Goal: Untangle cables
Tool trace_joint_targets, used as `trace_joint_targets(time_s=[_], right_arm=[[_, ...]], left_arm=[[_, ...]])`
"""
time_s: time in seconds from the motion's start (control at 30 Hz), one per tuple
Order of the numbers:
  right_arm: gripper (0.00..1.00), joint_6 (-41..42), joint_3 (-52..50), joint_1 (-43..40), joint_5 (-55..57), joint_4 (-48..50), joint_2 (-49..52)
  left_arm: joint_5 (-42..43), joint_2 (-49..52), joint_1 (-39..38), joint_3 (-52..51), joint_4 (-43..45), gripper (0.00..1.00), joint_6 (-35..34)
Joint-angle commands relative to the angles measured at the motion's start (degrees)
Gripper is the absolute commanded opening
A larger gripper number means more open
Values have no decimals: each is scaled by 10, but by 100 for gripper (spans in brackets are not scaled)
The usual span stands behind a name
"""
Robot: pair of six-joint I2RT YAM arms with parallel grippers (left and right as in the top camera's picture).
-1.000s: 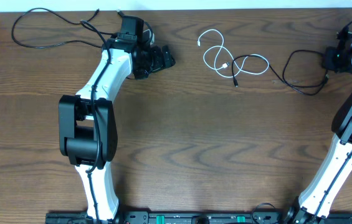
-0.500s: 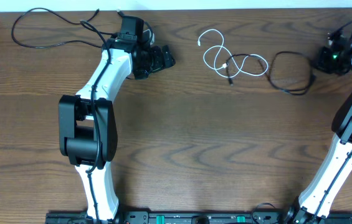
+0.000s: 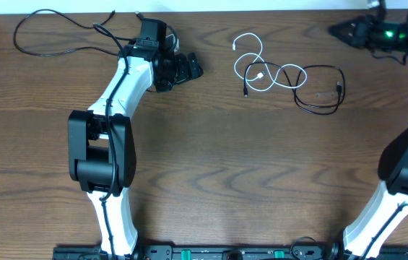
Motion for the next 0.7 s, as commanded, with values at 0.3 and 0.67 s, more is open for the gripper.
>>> trace_joint_targets(time_s=[0.3,0.67], right_arm=[[63,127,-2,145,595,-85,24],[69,157,-2,178,588,-99,131]], left_arm=[[-5,3,6,1,0,96,12],[-24,3,6,1,-6,97,14]])
